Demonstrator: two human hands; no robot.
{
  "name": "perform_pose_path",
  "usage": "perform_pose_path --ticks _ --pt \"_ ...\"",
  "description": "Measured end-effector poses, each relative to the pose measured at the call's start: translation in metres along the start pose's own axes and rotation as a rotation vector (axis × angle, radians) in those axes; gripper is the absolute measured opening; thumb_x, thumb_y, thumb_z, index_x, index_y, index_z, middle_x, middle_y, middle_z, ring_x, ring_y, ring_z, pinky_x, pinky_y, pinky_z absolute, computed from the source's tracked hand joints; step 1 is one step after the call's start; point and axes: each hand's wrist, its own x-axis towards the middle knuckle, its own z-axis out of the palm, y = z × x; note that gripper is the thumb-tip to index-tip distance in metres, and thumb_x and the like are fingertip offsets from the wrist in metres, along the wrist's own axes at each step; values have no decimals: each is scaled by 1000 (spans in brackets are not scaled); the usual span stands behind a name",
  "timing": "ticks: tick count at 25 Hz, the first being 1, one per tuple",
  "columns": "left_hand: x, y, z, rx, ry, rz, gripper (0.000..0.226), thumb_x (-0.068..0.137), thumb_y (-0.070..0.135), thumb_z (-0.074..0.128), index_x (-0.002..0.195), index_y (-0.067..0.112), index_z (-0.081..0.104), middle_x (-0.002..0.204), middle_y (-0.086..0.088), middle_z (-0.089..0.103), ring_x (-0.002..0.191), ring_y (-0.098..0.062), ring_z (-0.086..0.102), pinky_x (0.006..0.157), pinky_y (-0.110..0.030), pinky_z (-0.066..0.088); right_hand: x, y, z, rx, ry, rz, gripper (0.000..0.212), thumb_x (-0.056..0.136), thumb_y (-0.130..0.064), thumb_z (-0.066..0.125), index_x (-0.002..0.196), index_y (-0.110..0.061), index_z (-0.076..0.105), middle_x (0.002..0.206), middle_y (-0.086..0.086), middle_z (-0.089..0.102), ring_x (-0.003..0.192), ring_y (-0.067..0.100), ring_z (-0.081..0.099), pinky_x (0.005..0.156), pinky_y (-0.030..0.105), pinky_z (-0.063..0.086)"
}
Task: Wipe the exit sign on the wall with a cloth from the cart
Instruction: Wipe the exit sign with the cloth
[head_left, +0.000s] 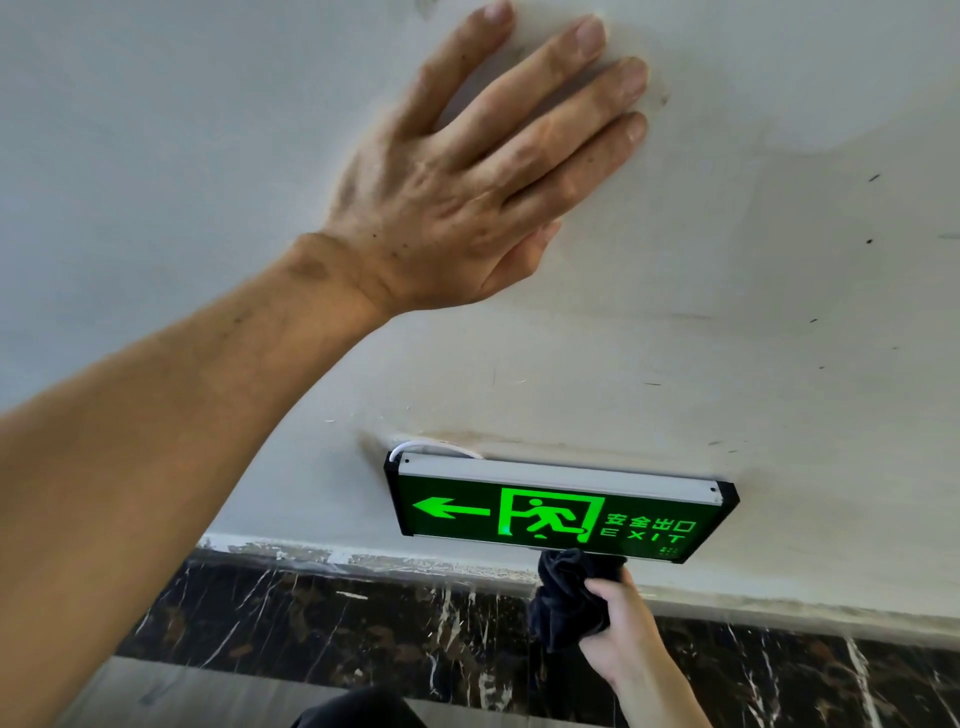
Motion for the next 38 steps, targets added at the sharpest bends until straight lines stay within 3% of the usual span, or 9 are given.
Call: perform_pose_path --ticks 8,13,22,28,32,35,38 --pt "1 0 -1 -39 8 -16 49 98 20 43 145 10 51 145 -9 57 134 -33 53 110 -54 35 11 40 36 -82 -3 39 46 88 14 33 105 -17 62 104 23 65 85 41 63 68 45 52" --pt "2 0 -5 -68 16 -13 45 100 18 42 141 11 56 142 -8 60 131 -31 57 107 -53 43 10 59 56 -150 -2 64 45 87 16 33 100 -14 63 101 25 65 84 41 63 70 45 51" --pt "4 0 -8 -101 15 -17 44 96 15 48 138 14 62 139 -5 63 127 -28 60 103 -52 50 2 99 99 -325 -62 149 44 86 18 36 99 -12 66 101 27 67 97 45 63 96 61 46" --pt "4 0 -9 -100 7 -11 44 96 17 46 135 16 66 135 -3 66 124 -26 63 101 -50 52 2 117 117 -396 -176 232 43 87 15 39 103 -13 67 106 26 68 102 45 63 90 57 48" --pt "4 0 -6 -114 2 1 43 95 18 49 134 16 66 133 -4 67 122 -26 64 97 -51 53 -5 129 113 -572 -277 252 48 84 16 45 106 -18 71 102 22 74 99 41 67 94 54 51" --pt "2 0 -4 -86 4 -14 45 95 19 49 138 13 61 138 -6 64 126 -29 61 100 -53 51 -11 123 83 -517 -180 195 44 84 19 48 110 -9 68 106 30 70 104 48 64 96 56 47" --pt "1 0 -2 -36 6 -11 50 95 21 49 144 11 54 144 -9 58 133 -31 54 107 -54 43 -13 95 44 -365 43 95 43 92 21 38 131 9 50 131 42 51 124 55 47 109 57 32"
